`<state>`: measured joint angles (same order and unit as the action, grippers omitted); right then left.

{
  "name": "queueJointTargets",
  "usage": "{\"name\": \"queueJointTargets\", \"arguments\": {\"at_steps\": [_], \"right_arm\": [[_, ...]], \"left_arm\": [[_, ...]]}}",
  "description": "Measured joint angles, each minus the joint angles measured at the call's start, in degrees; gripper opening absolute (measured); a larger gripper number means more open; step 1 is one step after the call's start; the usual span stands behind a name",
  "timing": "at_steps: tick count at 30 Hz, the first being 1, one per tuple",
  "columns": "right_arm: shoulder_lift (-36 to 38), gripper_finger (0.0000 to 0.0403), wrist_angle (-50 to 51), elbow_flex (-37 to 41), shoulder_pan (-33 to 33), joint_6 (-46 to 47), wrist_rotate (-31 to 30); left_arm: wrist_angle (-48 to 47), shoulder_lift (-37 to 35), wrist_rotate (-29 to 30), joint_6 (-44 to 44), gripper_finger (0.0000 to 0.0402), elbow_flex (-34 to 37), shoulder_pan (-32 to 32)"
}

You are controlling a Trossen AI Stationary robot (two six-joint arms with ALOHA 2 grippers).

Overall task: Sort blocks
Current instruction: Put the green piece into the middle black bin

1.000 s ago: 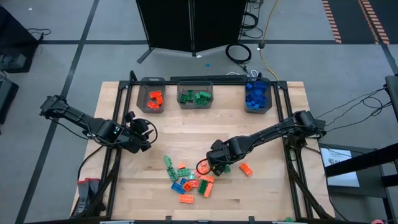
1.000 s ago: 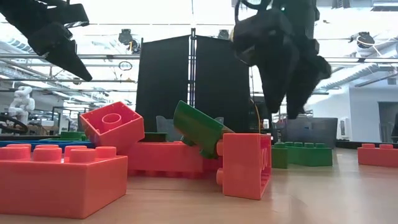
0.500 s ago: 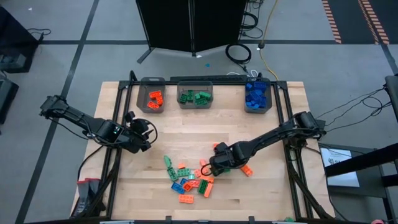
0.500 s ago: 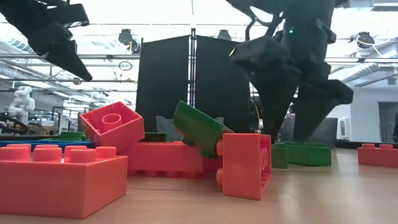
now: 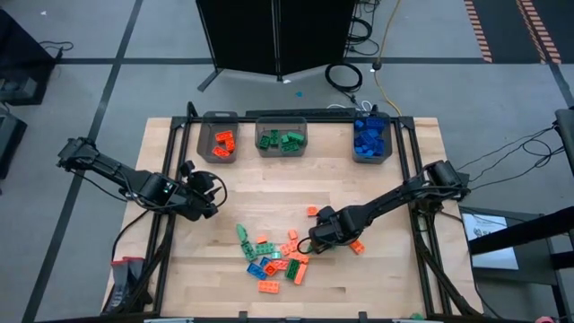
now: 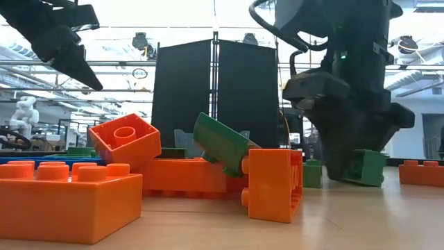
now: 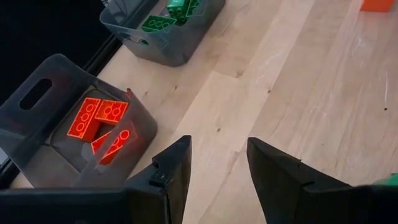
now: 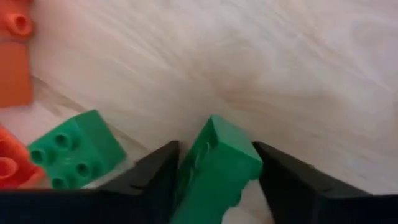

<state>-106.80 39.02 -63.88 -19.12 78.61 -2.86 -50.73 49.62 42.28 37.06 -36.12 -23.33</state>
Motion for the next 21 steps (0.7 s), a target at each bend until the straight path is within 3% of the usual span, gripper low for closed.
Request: {"name": "queueJointTargets", "arguments": {"at_steps": [4,5,13,21], "right_arm": [[0.0,0.0084,0.6,0.1,0.1,-1.0,-0.1],[0.0,0.0073,0.6,0.1,0.0,-1.8,-0.2],[0.9,0.0076,4.6,-8.5,6.4,-15.2,-4.5],[1.4,0.0076,0.8,-23.7,24.9,-40.3,-11.8]], "left_arm": [[-0.6,0.0,0.0,0.0,0.0160,0.0,0.0],[-0.9,0.0,0.0,0.0,0.0160,0.0,0.0],[-0.8,0.0,0.0,0.1,0.0160,0.0,0.0],[-0.7,0.0,0.2,0.2,0.0160,0.0,0.0]]}}
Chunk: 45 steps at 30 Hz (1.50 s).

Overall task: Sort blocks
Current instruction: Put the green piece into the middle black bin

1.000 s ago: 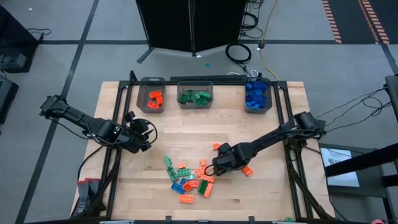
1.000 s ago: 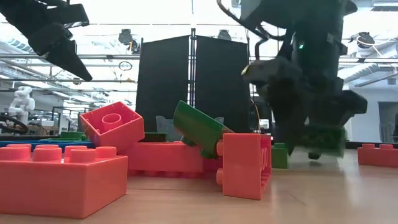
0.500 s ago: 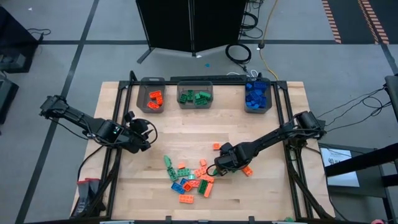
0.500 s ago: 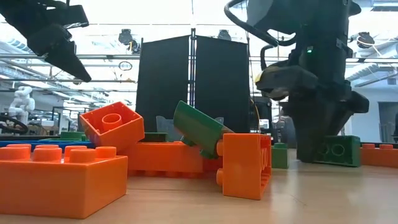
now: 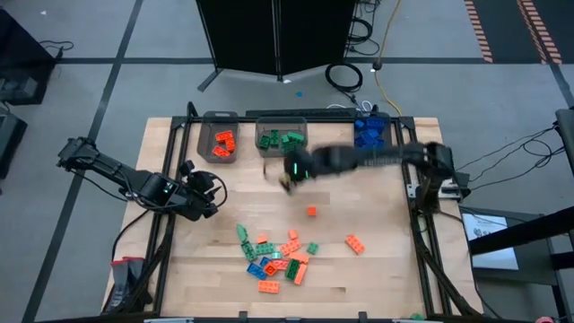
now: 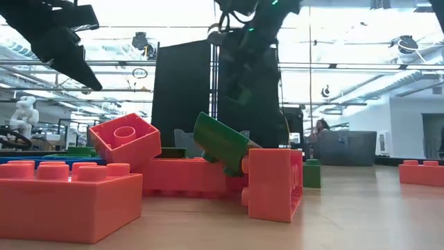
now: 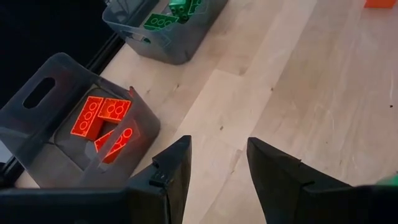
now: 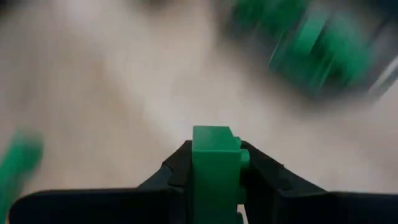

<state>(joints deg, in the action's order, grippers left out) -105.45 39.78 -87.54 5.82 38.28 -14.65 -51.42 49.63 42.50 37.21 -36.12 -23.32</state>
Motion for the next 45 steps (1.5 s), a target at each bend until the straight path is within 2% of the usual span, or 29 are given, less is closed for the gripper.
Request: {"name": "queueJointTargets", "arguments": {"at_steps": [4,9,14,20,22,27,30,33,37,39,40,42,45], "right_arm": [[-0.3,0.0076,-8.6,-3.0,10.8,-7.5,0.3],[-1.9,0.0076,-12.0,-4.1,20.6,-8.4,2.6],[-4.9,0.0076,-11.7,-4.0,22.7,-10.5,7.4],[-8.0,0.0077,-12.2,-4.0,21.6,-12.9,9.0],[-8.2,0.0101,-12.0,-4.0,21.6,-13.9,10.6],[-8.2,0.0217,-12.2,-4.1,21.9,-15.0,10.9],[-7.9,0.0262,-10.9,-5.9,22.7,-15.2,13.5],[-7.6,0.0280,-9.6,-8.8,23.1,-16.5,23.1],[-5.5,0.0277,-4.4,-11.3,19.0,-23.3,42.6],[-4.3,0.0270,2.8,-11.4,14.5,-29.2,46.3],[-4.1,0.0266,7.9,-11.4,12.0,-32.4,45.4],[-4.3,0.0259,16.8,-10.8,6.5,-38.5,39.3],[-4.4,0.0251,21.5,-6.4,-1.6,-44.7,31.7]], "left_arm": [[0.0,0.0,0.0,0.0,0.0160,0.0,0.0],[0.0,0.0,0.0,0.3,0.0160,0.0,0.0],[0.0,0.0,0.6,3.0,0.0160,0.0,0.0],[0.0,0.0,1.6,3.0,0.0160,0.0,0.3],[-0.1,0.0,1.6,3.0,0.0160,0.0,0.5],[0.0,0.0,1.7,3.0,0.0160,0.0,1.2],[0.1,0.0,1.7,3.0,0.0160,0.0,1.6],[0.1,0.0,1.7,3.0,0.0160,0.0,2.0],[0.0,0.0,1.7,3.9,0.0160,0.0,2.0],[-0.1,0.0,1.7,4.8,0.0160,0.0,2.0],[-0.1,0.0,1.7,5.2,0.0160,0.0,2.0],[-0.1,0.0,1.7,5.9,0.0160,0.0,2.0],[-0.1,0.0,1.7,6.0,0.0160,0.0,2.0]]}}
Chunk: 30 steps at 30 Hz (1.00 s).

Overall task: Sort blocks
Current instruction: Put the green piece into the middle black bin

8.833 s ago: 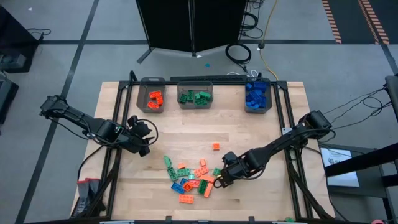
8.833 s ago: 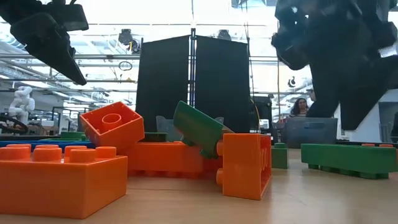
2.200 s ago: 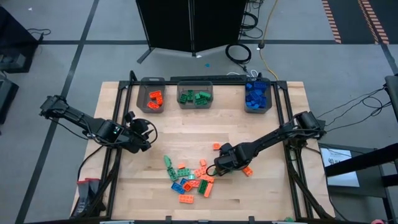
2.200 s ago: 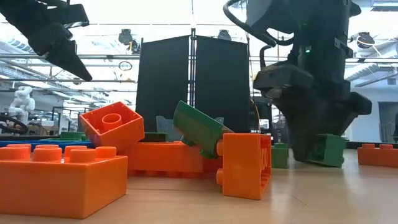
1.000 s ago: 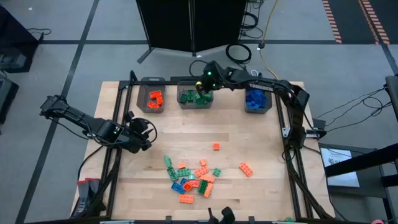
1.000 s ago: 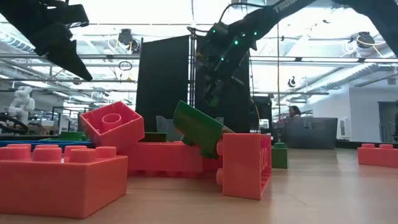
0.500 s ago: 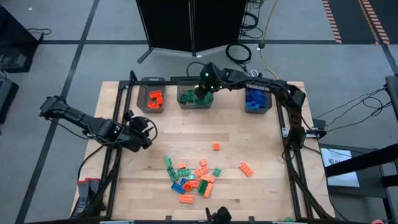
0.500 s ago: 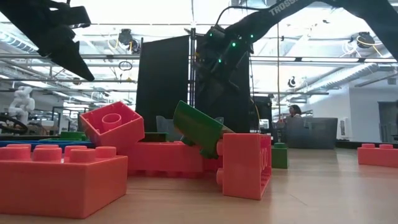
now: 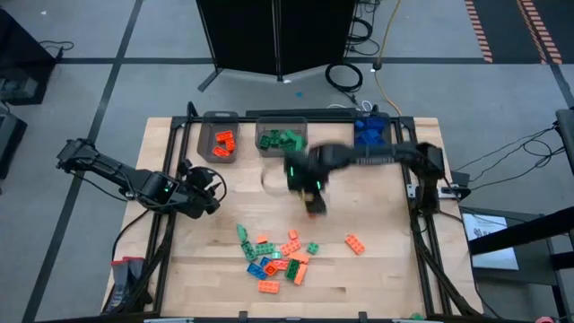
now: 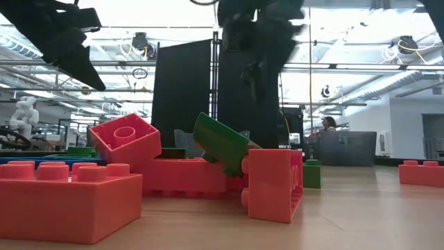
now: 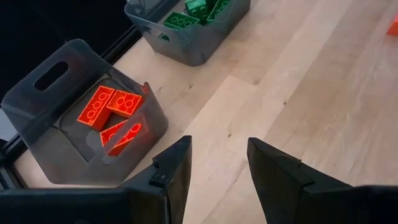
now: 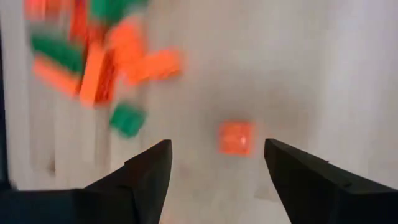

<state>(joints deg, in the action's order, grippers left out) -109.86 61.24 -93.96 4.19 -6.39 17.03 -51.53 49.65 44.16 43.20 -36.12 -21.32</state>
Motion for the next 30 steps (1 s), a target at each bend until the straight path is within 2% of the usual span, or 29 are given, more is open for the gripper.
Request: {"name": "queueJointTargets", "arguments": {"at_steps": [5,10,13,21,30], "right_arm": [[-0.1,0.0246,-5.0,7.8,-9.5,-4.2,-0.5],[-0.1,0.0244,-15.3,12.8,-14.8,-1.9,-2.2],[0.0,0.0244,-16.4,13.0,-15.7,-2.2,-2.9],[0.0,0.0244,-21.3,13.2,-17.8,-11.0,-3.2],[0.0,0.0244,-29.5,18.9,-20.3,-9.4,-3.2]], "left_arm": [[-0.1,0.0,0.0,0.0,0.0160,0.0,0.0],[-0.2,0.0,0.0,0.0,0.0160,0.0,0.0],[-0.2,0.0,-0.1,0.0,0.0160,0.0,0.0],[-0.2,0.0,-0.4,0.0,0.0160,0.0,0.0],[-0.2,0.0,-0.5,0.0,0.0160,0.0,0.0]]}}
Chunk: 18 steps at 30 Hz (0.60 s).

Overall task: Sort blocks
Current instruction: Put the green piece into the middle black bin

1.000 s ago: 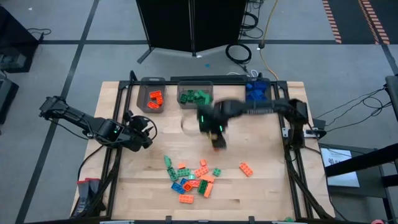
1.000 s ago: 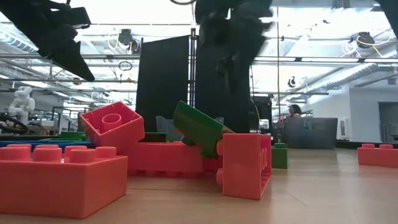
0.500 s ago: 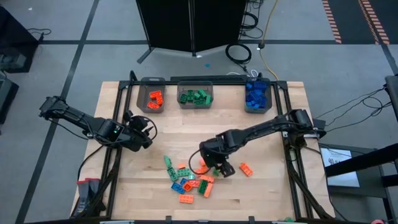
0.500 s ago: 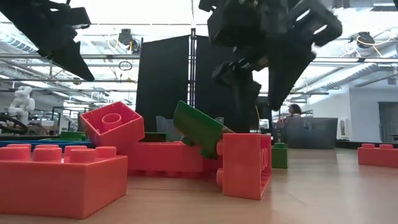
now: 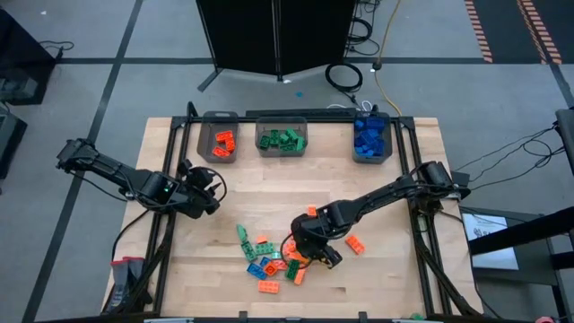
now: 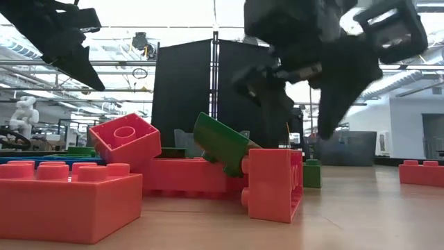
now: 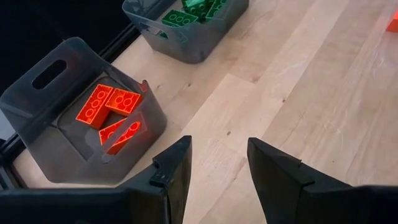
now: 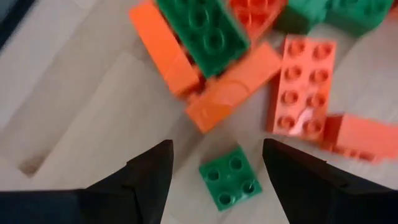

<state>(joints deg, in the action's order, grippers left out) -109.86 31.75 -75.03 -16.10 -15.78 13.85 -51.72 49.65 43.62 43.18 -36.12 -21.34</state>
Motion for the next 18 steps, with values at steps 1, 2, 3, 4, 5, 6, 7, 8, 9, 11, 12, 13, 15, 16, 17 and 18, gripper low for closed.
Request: {"name": "queueJointTargets", "arguments": {"at_steps": [1,2,3,4,5,6,7,8,9,11,12,13,15,16,17,18], "right_arm": [[0.0,0.0244,-0.2,0.7,-0.2,0.6,-0.1],[0.0,0.0244,-0.4,1.3,-0.5,0.9,-0.1],[0.0,0.0244,-0.9,1.8,-0.8,0.9,-0.5],[0.0,0.0244,-2.0,2.6,-1.0,0.5,-0.8],[0.0,0.0244,-3.3,3.4,-1.2,0.1,-0.8],[0.0,0.0244,-4.8,4.3,-1.3,0.1,-0.9],[0.0,0.0244,-6.4,5.2,-1.4,0.1,-1.0],[0.0,0.0244,-8.4,6.2,-1.4,0.5,-1.7],[0.1,0.0244,-10.3,7.1,-1.3,1.2,-2.6],[0.0,0.0244,-12.2,9.2,-1.2,1.5,-4.1],[0.0,0.0244,-12.4,10.1,-1.2,1.6,-5.1],[0.0,0.0244,-13.5,10.8,-1.2,1.7,-5.8],[0.2,0.0241,-14.4,12.1,-1.2,2.0,-6.6],[0.3,0.0239,-14.3,12.5,-1.1,2.1,-6.5],[0.3,0.0237,-14.3,12.9,-1.0,2.6,-6.3],[0.3,0.0233,-14.4,13.0,-1.0,3.2,-6.1]], "left_arm": [[0.0,0.0,-0.1,0.0,0.0160,0.0,0.0],[0.0,0.0,-0.1,0.0,0.0160,0.0,0.0],[0.0,0.0,-0.1,0.0,0.0160,0.0,0.0],[0.0,0.0,-0.1,0.0,0.0160,0.0,0.0],[0.0,0.0,-0.1,0.0,0.0160,0.0,0.0],[0.0,0.0,-0.1,0.0,0.0160,0.0,0.0],[0.0,0.0,-0.1,0.0,0.0160,0.0,0.0],[0.0,0.0,-0.1,0.0,0.0160,0.0,0.0],[0.0,0.0,-0.1,0.0,0.0160,0.0,0.0],[0.0,0.0,-0.1,0.0,0.0160,0.0,0.0],[0.0,0.0,-0.1,0.0,0.0160,0.0,0.0],[0.0,0.0,-0.1,0.0,0.0160,0.0,0.0],[0.1,0.0,-0.1,0.0,0.0160,0.0,0.0],[0.1,0.0,-0.1,0.0,0.0160,0.0,0.0],[0.1,0.0,-0.1,0.0,0.0160,0.0,0.0],[0.2,0.0,-0.1,0.0,0.0160,0.0,0.0]]}}
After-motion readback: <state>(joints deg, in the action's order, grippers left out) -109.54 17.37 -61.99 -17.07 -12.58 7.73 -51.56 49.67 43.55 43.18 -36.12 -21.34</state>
